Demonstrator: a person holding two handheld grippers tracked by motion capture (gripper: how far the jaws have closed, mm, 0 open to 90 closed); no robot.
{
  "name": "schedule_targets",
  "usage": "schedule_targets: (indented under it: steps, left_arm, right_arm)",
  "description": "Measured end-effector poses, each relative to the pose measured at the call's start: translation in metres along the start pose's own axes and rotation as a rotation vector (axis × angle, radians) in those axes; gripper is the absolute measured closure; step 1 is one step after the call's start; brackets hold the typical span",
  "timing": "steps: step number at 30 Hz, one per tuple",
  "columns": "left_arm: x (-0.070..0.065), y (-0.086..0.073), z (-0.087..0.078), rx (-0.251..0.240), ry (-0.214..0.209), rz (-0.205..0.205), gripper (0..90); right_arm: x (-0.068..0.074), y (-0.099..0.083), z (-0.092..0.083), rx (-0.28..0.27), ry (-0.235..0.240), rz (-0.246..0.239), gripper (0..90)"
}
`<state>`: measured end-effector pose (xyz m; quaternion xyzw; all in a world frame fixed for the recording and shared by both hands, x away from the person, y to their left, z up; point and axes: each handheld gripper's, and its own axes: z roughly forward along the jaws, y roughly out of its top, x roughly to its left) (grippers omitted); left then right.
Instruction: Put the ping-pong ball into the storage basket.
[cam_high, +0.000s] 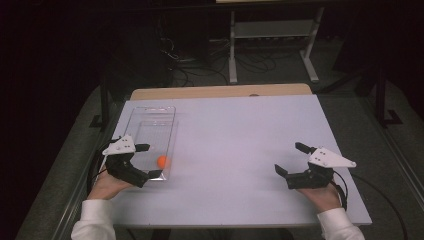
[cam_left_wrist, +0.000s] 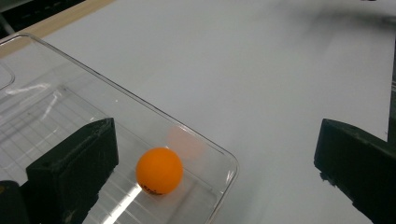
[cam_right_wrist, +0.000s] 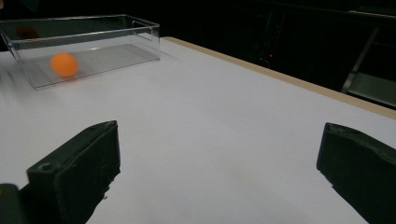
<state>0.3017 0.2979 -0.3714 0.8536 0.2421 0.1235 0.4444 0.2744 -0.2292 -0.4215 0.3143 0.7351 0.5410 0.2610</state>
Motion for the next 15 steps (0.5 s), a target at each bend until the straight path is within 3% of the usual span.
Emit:
schedule_targets:
  steps: [7,15]
  left_arm:
    - [0.0018,-0.0040,-0.0043,-0.049,0.016,-0.014,0.0]
    - [-0.0002,-0.0066,-0.0044,-0.053,0.033,-0.001,0.0]
  right_arm:
    - [-0.0004,-0.0001,-0.0005,0.000,-0.001,0.003,0.0]
    - [0.0000,-0.0001,-0.0006,0.001,-0.002,0.003,0.0]
